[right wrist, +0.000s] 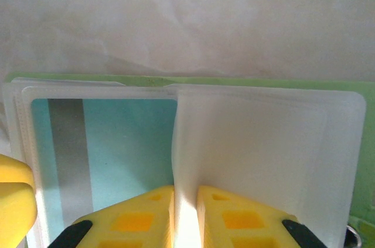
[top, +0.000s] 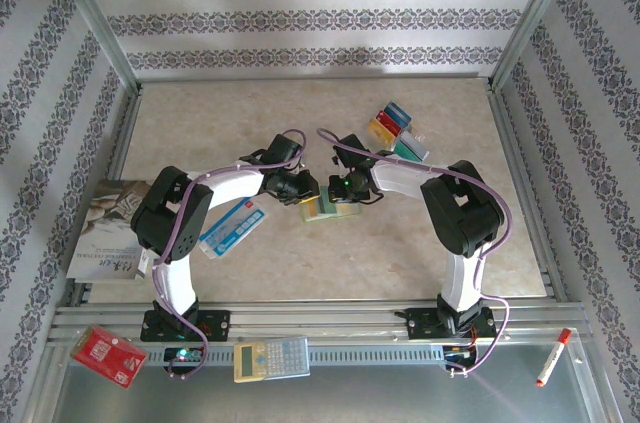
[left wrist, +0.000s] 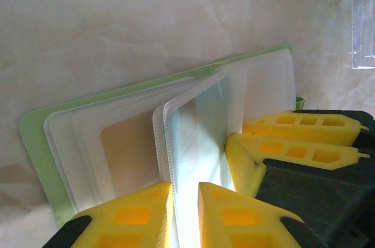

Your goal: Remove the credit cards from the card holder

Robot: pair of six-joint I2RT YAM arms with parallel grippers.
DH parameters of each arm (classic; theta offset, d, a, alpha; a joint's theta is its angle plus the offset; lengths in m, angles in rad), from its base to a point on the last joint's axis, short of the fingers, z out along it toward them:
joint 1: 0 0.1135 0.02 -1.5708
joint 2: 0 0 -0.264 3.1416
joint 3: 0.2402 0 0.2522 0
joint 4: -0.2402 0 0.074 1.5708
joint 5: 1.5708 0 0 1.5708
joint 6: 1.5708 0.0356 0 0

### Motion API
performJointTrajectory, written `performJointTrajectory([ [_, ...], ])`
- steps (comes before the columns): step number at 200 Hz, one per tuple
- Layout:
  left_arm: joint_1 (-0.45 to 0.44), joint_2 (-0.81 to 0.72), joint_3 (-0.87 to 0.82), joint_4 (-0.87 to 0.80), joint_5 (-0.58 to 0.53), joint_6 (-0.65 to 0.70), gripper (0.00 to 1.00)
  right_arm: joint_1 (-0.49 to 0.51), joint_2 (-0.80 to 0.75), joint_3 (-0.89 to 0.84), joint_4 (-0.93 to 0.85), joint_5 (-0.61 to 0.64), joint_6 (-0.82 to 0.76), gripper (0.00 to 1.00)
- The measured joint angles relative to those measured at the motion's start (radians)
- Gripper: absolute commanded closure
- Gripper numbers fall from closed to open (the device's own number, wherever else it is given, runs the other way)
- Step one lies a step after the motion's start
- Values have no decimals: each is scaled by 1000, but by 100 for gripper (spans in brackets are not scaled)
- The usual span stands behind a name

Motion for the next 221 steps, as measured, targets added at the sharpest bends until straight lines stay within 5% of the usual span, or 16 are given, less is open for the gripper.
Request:
performJointTrajectory([
  [138,0,27,5,0,1,-1,79,0,0,0,0,0,0,80],
  [221,5,48,5,80,126,-27,89,0,0,0,0,-3,0,80],
])
